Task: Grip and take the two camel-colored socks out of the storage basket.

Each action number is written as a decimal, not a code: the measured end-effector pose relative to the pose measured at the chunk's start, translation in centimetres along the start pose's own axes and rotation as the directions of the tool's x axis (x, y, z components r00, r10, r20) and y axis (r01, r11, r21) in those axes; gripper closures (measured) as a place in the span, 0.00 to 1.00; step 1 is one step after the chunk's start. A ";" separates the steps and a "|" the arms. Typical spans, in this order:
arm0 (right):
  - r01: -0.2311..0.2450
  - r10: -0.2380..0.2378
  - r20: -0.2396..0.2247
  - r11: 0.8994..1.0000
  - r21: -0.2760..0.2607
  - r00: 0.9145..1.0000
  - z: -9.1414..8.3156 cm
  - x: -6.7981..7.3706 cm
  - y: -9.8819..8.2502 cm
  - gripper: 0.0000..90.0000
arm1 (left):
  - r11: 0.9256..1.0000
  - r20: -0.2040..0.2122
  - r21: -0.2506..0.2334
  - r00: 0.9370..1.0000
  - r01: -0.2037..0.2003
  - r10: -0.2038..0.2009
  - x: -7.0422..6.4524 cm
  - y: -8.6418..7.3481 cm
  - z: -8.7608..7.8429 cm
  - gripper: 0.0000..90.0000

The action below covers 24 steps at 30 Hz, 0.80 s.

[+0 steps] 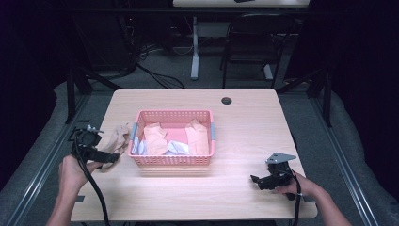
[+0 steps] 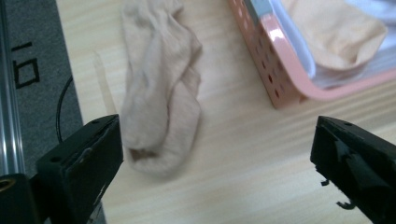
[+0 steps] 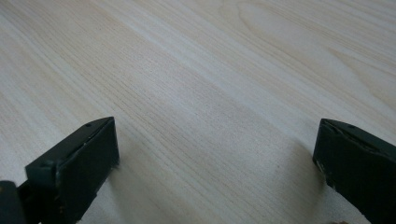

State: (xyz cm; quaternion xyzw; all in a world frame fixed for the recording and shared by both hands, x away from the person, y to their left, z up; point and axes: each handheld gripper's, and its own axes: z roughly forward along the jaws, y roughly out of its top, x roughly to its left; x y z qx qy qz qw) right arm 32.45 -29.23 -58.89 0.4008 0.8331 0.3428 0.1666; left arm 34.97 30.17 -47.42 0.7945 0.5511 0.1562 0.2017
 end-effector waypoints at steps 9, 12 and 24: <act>0.001 -0.001 0.000 1.000 0.001 1.000 0.0 0.0 0.0 0.00 | 1.000 -0.009 -0.008 1.000 -0.013 0.013 -1.4 -3.4 2.5 0.00; 0.000 0.000 0.001 1.000 -0.001 1.000 0.0 0.0 0.0 0.00 | 0.999 -0.026 -0.053 1.000 -0.005 0.004 -1.5 -4.4 2.9 0.00; -0.004 0.004 -0.003 1.000 -0.005 1.000 0.1 0.0 0.0 0.00 | 0.999 -0.025 -0.037 1.000 -0.013 0.012 -1.2 -6.1 4.9 0.00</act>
